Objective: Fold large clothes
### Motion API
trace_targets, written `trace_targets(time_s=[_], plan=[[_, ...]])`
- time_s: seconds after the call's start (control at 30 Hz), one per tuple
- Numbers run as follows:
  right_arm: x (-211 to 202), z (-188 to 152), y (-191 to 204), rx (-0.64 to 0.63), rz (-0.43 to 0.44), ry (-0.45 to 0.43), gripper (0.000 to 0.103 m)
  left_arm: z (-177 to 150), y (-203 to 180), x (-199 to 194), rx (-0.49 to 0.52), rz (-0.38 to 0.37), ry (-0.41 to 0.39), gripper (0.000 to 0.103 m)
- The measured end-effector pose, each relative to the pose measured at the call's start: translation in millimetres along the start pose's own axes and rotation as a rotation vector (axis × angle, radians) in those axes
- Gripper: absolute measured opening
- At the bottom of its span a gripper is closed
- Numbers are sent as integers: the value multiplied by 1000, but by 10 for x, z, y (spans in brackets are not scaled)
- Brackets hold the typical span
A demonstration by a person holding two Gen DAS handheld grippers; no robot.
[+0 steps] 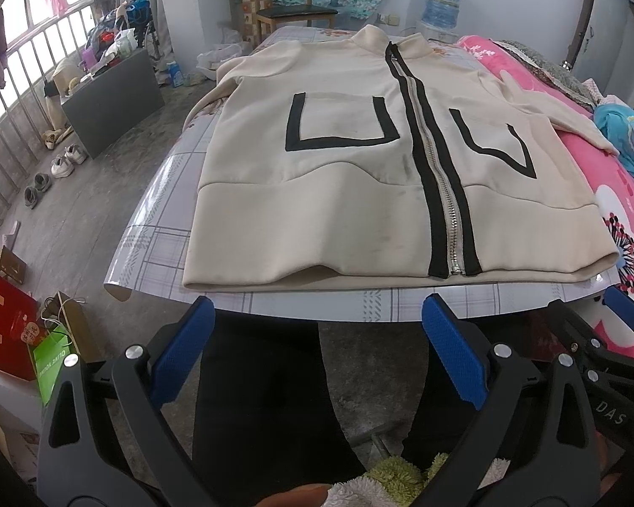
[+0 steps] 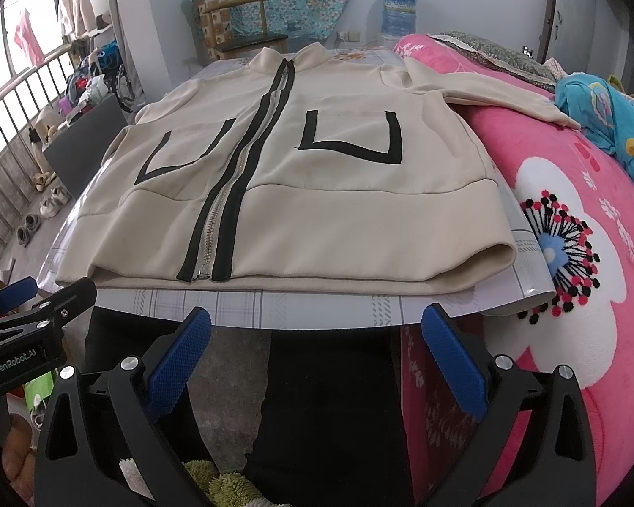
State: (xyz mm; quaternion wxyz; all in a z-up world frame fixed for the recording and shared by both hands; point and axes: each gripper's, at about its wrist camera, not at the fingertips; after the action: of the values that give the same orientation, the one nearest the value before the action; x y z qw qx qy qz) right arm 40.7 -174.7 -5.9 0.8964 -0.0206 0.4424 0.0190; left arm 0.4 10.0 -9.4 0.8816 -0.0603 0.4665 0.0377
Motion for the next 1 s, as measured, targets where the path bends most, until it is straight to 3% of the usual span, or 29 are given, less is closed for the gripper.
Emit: trace_targets(time_s=[1.0], plan=[[102, 77, -29, 1, -4, 10, 98, 66, 62, 151, -12, 24, 28, 95]])
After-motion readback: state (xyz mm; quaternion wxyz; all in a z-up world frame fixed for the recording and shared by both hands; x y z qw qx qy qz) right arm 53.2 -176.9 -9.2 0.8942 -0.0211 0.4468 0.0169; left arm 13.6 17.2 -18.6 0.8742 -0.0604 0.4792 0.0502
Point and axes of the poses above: each gripper's, at about its wrist camera, not at the fingertips, and x roughly the way its jaws point, y to its left, z to its top, and after that the axes turned 6 degrees about -x, right-handed
